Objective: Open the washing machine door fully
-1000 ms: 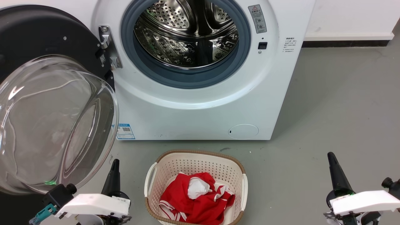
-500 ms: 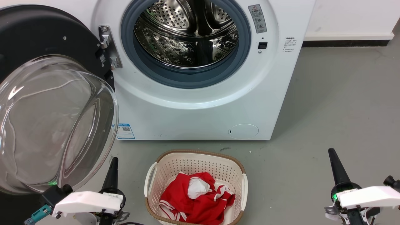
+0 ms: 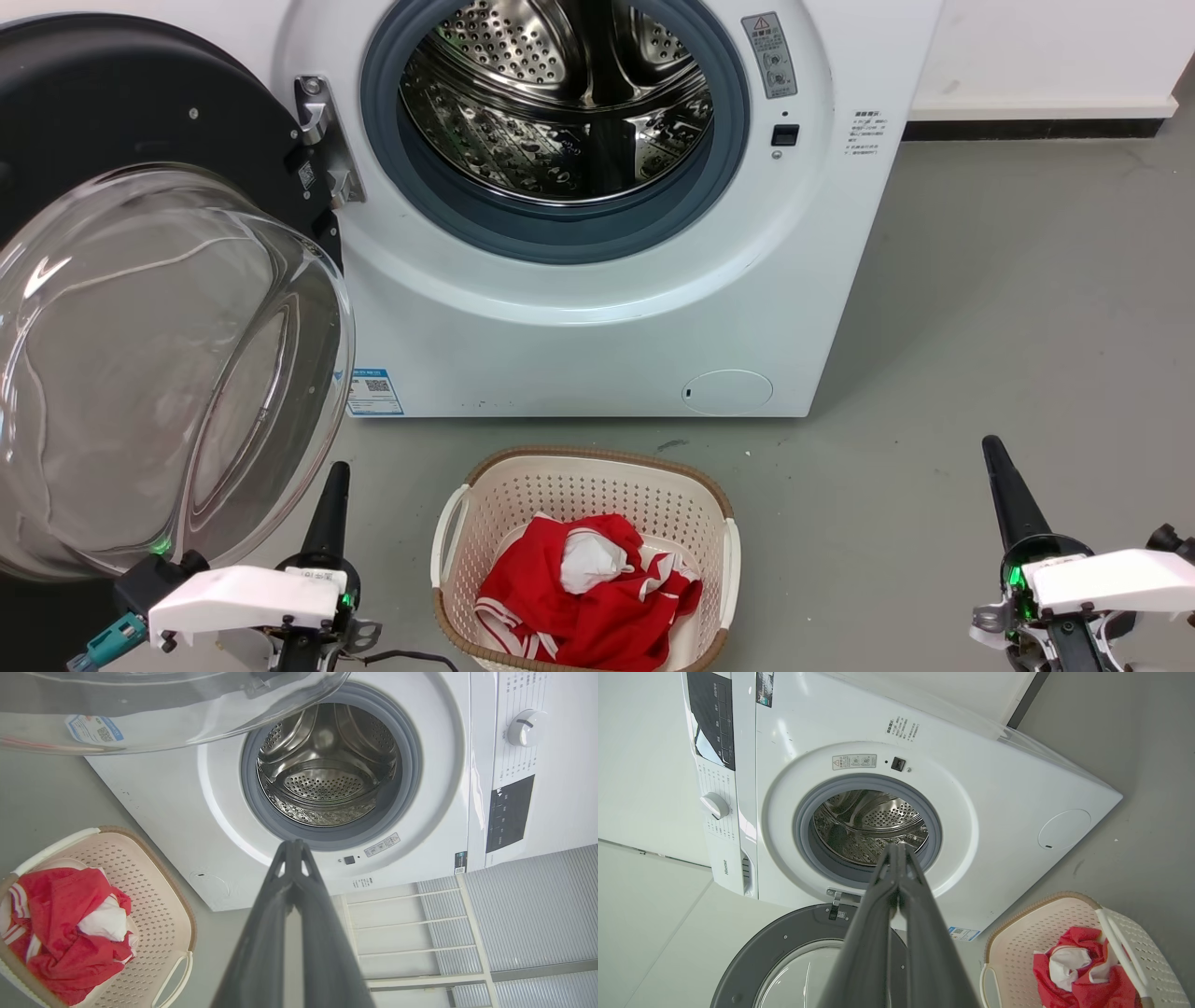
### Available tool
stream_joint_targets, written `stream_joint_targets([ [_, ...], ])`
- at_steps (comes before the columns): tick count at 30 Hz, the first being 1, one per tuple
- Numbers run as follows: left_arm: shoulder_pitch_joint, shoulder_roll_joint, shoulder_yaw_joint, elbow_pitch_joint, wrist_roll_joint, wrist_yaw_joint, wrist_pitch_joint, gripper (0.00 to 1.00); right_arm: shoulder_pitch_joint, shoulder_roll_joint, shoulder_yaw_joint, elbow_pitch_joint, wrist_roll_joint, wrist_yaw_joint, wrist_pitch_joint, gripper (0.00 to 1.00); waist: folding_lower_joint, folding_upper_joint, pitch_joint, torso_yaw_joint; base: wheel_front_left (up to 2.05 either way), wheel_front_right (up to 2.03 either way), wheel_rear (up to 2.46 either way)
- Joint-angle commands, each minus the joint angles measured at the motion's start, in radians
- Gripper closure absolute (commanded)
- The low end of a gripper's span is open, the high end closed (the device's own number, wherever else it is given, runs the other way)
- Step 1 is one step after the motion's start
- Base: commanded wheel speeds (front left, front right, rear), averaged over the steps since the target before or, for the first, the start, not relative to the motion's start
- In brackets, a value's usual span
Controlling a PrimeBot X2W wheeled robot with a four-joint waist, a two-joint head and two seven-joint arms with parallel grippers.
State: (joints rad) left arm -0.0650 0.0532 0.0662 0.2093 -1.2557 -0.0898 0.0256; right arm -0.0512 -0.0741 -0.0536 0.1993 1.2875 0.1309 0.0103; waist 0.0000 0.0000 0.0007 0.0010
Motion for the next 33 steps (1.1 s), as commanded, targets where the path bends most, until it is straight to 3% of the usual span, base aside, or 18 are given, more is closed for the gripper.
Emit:
stream_joint_targets([
  [1, -0.020, 0.000, 0.005, -0.002, -0.029, -0.009, 0.009, 1.00, -0.022, -0.005, -0.004, 0.000, 0.031, 0.000, 0.007, 1.00, 0.0000, 0.0000, 0.000, 0.000, 0.00, 0.00, 0.00],
  [33, -0.044, -0.003, 0.041, 0.030, -0.283, -0.036, 0.074, 1.00, -0.055, 0.001, -0.025, 0.036, 0.280, 0.000, 0.065, 1.00, 0.0000, 0.0000, 0.002, -0.001, 0.00, 0.00, 0.00],
])
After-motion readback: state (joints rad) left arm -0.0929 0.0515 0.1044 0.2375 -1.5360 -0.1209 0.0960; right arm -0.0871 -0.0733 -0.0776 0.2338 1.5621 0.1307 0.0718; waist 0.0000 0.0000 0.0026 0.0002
